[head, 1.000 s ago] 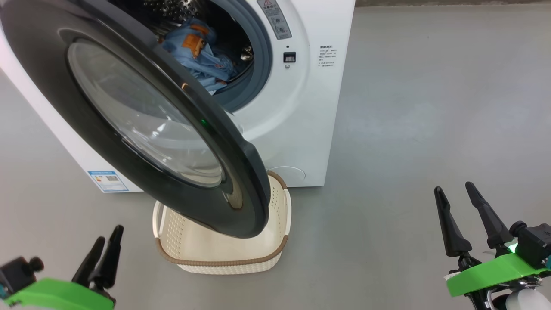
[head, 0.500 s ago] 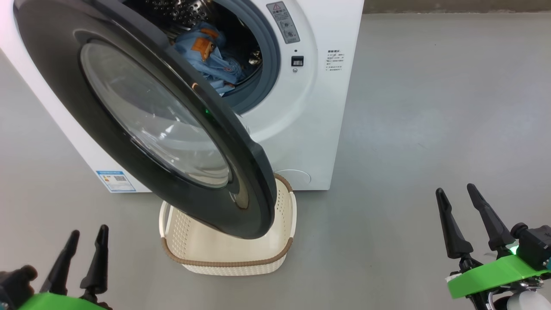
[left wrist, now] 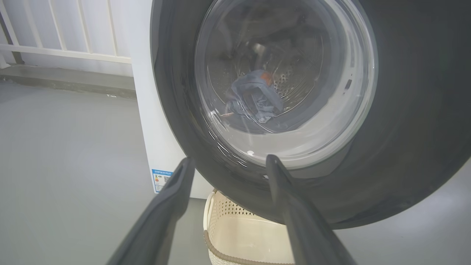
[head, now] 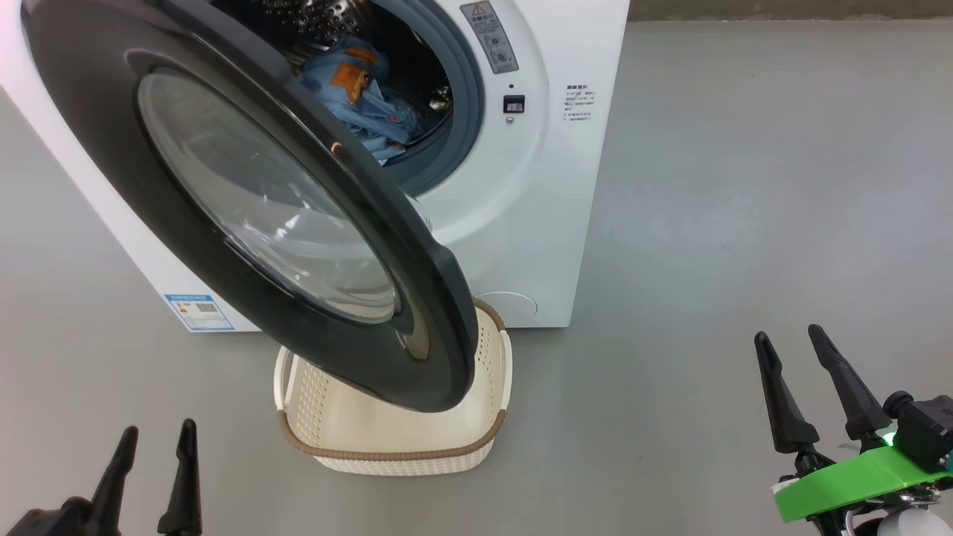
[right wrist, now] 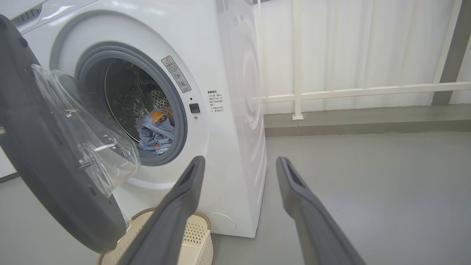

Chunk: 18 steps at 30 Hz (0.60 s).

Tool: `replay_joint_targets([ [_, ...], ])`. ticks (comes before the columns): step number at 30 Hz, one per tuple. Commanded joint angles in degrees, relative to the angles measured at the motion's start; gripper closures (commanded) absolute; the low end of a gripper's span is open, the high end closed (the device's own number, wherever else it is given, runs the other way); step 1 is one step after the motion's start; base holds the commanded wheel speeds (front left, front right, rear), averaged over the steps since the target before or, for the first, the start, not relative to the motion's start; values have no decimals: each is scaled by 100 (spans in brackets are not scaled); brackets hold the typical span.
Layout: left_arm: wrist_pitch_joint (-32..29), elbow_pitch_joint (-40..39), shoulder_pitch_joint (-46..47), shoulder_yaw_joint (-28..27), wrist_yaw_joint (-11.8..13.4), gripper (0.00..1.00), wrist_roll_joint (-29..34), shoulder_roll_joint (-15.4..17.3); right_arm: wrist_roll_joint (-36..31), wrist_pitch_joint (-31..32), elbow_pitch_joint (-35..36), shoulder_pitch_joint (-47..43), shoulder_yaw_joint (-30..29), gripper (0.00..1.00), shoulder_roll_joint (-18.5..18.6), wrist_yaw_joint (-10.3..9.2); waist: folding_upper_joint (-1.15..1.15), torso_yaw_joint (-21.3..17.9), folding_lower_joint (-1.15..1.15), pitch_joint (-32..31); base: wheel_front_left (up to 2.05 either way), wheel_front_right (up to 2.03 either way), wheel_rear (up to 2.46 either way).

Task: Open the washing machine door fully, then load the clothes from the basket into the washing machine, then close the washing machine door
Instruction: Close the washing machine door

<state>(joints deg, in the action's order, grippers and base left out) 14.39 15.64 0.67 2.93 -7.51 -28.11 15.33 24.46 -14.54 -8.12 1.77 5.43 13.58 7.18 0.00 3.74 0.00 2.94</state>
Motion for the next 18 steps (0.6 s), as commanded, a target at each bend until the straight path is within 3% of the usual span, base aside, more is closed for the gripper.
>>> replay_joint_targets([
  [1,61,-104,82,-269,2,0,112,99,-35,-46,113,87,90,0,103,31,0,-8,0,12,0,0,0],
  [7,61,90,-5,-351,2,0,279,-94,-39,-46,102,116,89,0,86,31,0,-34,0,40,0,0,0],
  [18,61,104,37,-325,2,0,433,-116,-51,-46,98,144,50,0,79,31,0,0,0,42,0,0,0],
])
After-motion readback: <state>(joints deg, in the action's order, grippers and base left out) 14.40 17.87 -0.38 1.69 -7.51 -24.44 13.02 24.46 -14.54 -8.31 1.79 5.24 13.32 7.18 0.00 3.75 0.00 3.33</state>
